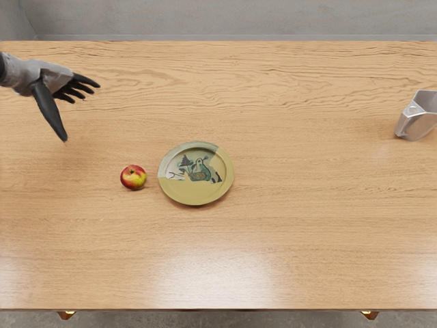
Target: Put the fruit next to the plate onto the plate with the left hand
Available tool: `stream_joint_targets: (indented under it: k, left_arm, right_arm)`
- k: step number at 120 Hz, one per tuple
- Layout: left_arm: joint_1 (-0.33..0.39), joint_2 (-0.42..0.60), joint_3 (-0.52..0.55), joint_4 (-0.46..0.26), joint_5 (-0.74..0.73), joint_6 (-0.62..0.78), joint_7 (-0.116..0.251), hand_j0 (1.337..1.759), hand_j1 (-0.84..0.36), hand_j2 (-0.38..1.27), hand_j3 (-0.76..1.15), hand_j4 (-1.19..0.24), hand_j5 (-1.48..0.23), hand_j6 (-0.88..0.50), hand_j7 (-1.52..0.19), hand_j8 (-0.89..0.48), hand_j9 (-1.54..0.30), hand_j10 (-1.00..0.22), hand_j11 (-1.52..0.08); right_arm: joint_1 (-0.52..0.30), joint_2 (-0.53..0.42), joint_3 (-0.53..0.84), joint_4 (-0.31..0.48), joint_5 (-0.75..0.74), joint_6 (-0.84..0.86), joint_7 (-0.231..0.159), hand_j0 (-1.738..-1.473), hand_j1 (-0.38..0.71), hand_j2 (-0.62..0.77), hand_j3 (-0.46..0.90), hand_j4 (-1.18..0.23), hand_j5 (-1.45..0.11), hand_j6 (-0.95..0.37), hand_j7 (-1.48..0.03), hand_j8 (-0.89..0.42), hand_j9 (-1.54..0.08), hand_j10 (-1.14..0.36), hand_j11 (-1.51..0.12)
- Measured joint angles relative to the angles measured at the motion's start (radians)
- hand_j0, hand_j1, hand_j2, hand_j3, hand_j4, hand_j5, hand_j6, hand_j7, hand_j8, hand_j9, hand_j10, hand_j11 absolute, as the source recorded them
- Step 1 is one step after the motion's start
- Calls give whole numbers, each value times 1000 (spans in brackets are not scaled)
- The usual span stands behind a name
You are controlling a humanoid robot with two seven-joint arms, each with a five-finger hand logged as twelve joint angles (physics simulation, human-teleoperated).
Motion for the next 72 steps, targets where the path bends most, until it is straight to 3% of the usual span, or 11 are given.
stream_joint_targets:
  k: [10, 30, 48, 53, 58, 72]
  left_arm:
    - [-3, 46, -15, 11, 13, 0, 0, 1658, 299, 9, 0, -43, -54, -43, -54, -43, -54, -42, -54]
    - [-12, 36, -27, 18, 37, 0, 1, 1658, 308, 8, 0, -36, -46, -36, -46, -36, -46, -36, -45]
    - [-75, -290, 18, 68, 167, 0, 5, 1658, 310, 6, 0, -34, -42, -34, -42, -34, -42, -33, -42]
    - [-173, -314, 61, 1, 147, 0, 16, 1658, 311, 6, 0, -33, -41, -33, -41, -33, -41, -32, -41]
    - [-250, -350, 114, -119, 68, 71, 65, 1658, 315, 5, 0, -29, -36, -29, -36, -29, -36, -28, -36]
    - [-293, -443, 195, -483, -171, 433, 194, 1658, 327, 3, 0, -19, -24, -19, -24, -19, -24, -18, -24]
  right_arm:
    - [-6, 0, 1, -1, 0, -1, 0, -1658, -333, -3, 0, -13, -17, -13, -17, -13, -17, -13, -17]
    - [-20, 0, 1, -2, 0, -3, 0, -1658, -333, -3, 0, -13, -17, -13, -17, -13, -17, -13, -17]
    - [-23, 0, 1, -2, 0, -3, 0, -1658, -333, -3, 0, -13, -17, -13, -17, -13, -17, -13, -17]
    - [-23, 0, 1, -2, 0, -3, 0, -1658, -333, -3, 0, -13, -17, -13, -17, -13, -17, -13, -17]
    - [-23, 0, 1, -2, 0, -3, 0, -1658, -333, -3, 0, -13, -17, -13, -17, -13, -17, -13, -17]
    - [-24, 0, 1, -2, 0, -3, 0, -1658, -333, -3, 0, -13, -17, -13, -17, -13, -17, -13, -17]
